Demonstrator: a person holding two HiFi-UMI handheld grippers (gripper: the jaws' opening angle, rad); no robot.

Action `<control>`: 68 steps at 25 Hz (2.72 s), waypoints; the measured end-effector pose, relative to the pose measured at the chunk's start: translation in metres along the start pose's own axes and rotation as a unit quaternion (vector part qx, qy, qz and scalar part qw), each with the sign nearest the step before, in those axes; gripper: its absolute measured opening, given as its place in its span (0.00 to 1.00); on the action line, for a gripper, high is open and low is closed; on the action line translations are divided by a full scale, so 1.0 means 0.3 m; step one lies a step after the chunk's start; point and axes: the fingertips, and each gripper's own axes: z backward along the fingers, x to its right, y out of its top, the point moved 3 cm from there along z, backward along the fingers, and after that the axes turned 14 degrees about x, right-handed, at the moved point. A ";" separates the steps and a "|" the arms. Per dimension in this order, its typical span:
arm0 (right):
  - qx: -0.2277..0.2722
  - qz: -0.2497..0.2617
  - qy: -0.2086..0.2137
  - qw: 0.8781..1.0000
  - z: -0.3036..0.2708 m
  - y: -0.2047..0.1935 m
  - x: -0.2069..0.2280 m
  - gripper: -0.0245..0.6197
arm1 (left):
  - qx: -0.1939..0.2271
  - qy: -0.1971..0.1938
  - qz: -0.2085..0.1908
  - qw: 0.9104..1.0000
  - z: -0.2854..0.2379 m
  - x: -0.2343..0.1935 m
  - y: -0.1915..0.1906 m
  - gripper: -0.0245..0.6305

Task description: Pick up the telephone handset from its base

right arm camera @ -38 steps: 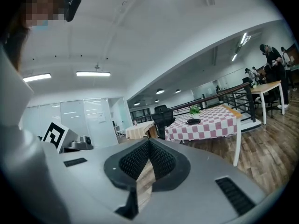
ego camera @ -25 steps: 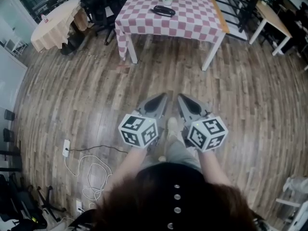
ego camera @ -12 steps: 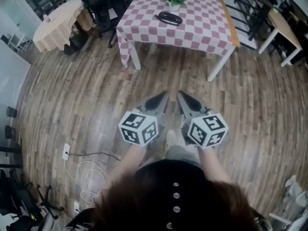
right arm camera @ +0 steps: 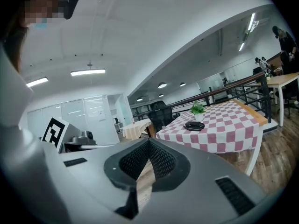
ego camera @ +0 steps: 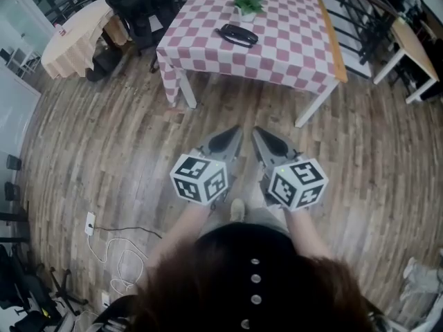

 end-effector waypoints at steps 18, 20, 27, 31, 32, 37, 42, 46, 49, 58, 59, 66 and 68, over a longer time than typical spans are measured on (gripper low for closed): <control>-0.013 -0.017 -0.020 1.000 -0.182 -0.021 0.196 0.05 | -0.021 0.001 0.007 1.000 -0.244 -0.167 -0.010 0.05; -0.014 -0.017 -0.024 0.999 -0.224 -0.019 0.223 0.05 | -0.020 -0.002 0.007 1.000 -0.281 -0.199 0.000 0.05; -0.021 -0.012 -0.034 0.999 -0.392 -0.020 0.314 0.05 | -0.024 -0.007 0.015 1.000 -0.415 -0.332 0.018 0.05; -0.025 -0.017 -0.038 0.999 -0.500 -0.021 0.372 0.05 | -0.026 -0.010 0.016 0.999 -0.496 -0.404 0.040 0.05; -0.027 -0.018 -0.039 0.999 -0.526 -0.022 0.384 0.05 | -0.027 -0.010 0.017 0.999 -0.512 -0.426 0.043 0.05; -0.029 -0.021 -0.044 0.998 -0.656 -0.009 0.450 0.05 | -0.034 -0.007 0.023 0.999 -0.597 -0.543 0.066 0.05; -0.034 -0.016 -0.043 0.998 -0.807 0.012 0.507 0.05 | -0.044 -0.013 0.027 0.999 -0.715 -0.646 0.092 0.05; -0.035 -0.013 -0.053 0.998 -0.918 0.030 0.573 0.05 | -0.051 -0.018 0.031 0.998 -0.813 -0.728 0.111 0.05; -0.032 -0.012 -0.064 0.997 -1.000 0.053 0.629 0.05 | -0.055 -0.023 0.033 0.998 -0.886 -0.787 0.129 0.05; -0.029 -0.009 -0.084 0.996 -1.220 0.072 0.735 0.05 | -0.064 -0.045 0.035 0.996 -1.068 -0.956 0.176 0.05; -0.029 -0.009 -0.086 0.996 -1.239 0.074 0.743 0.05 | -0.066 -0.048 0.035 0.996 -1.084 -0.971 0.179 0.05; -0.030 -0.011 -0.097 0.995 -1.331 0.073 0.801 0.05 | -0.073 -0.053 0.034 0.995 -1.162 -1.051 0.187 0.05; -0.031 -0.010 -0.096 0.995 -1.357 0.075 0.810 0.05 | -0.073 -0.054 0.035 0.995 -1.175 -1.069 0.188 0.05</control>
